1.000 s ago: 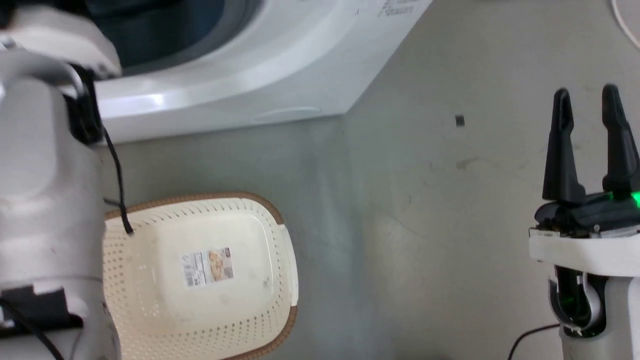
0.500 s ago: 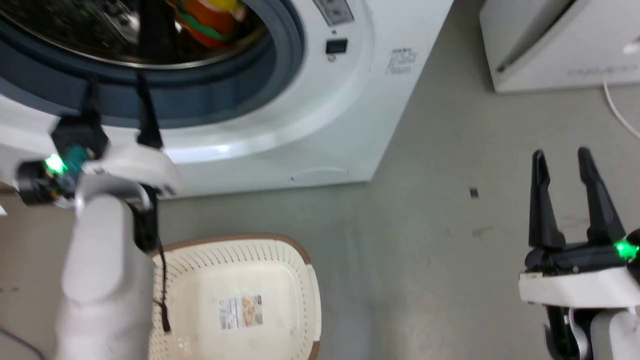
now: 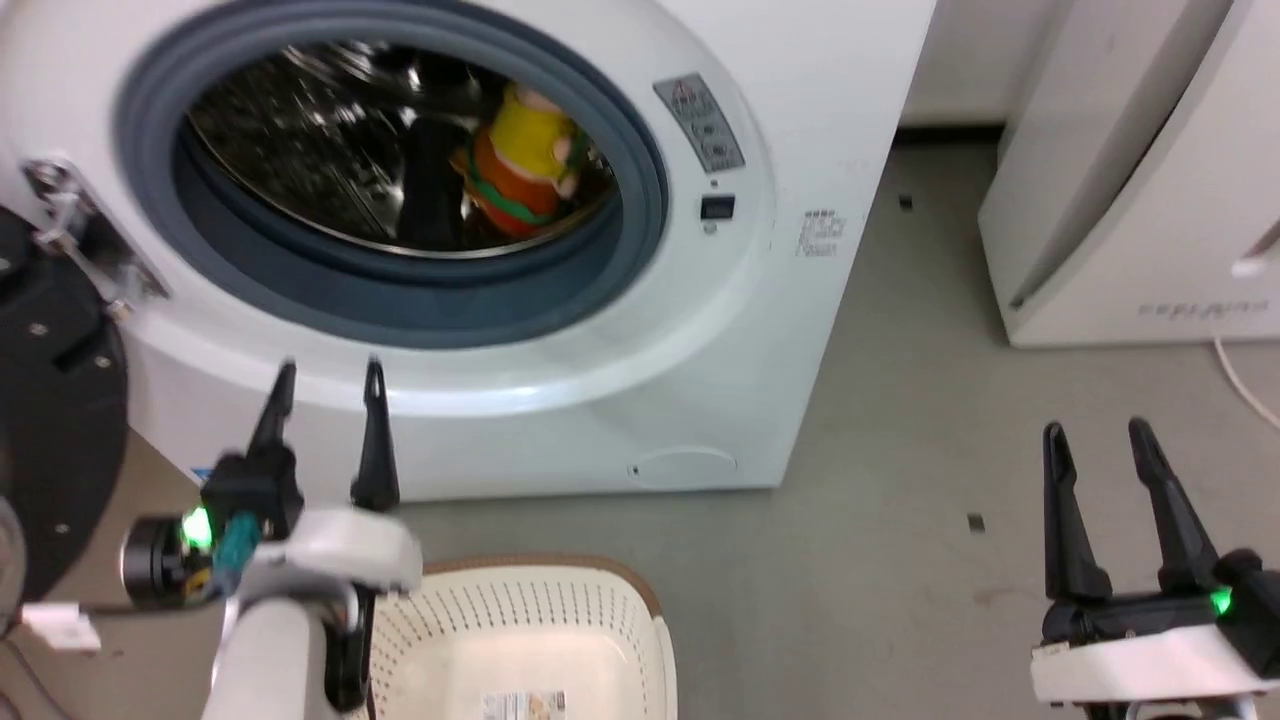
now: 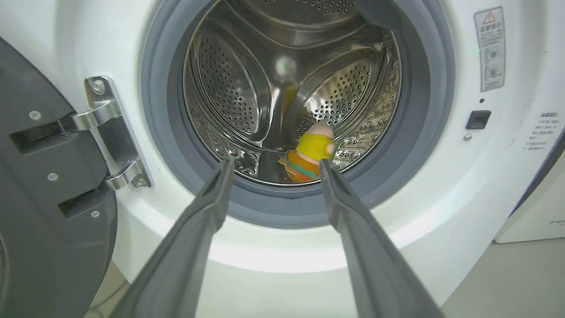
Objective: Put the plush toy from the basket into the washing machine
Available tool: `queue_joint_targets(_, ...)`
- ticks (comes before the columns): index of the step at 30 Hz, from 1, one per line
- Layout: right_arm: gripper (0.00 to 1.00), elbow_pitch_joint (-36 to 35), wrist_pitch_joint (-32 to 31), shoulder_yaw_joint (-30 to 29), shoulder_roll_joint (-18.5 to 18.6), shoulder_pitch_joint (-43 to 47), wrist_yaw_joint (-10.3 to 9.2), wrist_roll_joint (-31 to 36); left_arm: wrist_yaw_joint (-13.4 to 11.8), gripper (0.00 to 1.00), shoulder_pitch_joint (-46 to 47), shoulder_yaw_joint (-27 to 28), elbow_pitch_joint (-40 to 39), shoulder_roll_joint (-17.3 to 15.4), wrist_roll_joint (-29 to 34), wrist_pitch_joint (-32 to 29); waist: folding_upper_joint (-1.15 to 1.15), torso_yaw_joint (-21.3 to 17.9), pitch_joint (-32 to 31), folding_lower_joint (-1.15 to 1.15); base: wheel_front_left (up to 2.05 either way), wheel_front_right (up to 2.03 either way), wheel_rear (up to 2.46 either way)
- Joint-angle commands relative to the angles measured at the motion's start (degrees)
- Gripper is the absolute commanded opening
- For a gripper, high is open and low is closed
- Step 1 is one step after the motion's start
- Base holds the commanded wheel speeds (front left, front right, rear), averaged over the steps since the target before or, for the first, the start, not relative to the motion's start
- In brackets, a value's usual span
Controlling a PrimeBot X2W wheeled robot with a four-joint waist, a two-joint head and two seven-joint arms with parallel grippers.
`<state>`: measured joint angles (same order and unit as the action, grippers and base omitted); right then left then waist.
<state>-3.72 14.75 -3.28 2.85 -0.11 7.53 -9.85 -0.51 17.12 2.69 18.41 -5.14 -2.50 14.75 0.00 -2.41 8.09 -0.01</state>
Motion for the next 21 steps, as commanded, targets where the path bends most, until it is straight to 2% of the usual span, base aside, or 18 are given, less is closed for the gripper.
queue_joint_targets(1, 1.0, 0.2, 0.25, -0.06, 0.03, 1.32, -0.04, 0.41, 0.44, 1.0, -2.23, 0.09, -1.12, 0.06, -0.09, 0.25, 0.0, 0.8, -2.5, 0.01, 0.0, 0.0, 0.0)
queue_joint_targets(10, 1.0, 0.75, 0.25, -0.15, 0.03, 5.26, -0.04, 1.16, -0.17, 1.0, -12.68, -0.86, -5.28, 0.77, 1.35, 0.25, 0.0, 2.41, -6.59, 0.01, 0.0, 0.0, 0.0)
queue_joint_targets(21, 1.0, 1.59, 0.25, -0.05, 0.03, 7.11, -0.04, 1.5, -0.84, 1.0, -16.7, -3.14, -8.63, 1.06, 2.34, 0.25, 0.0, 4.05, -7.68, 0.01, 0.0, 0.0, 0.0)
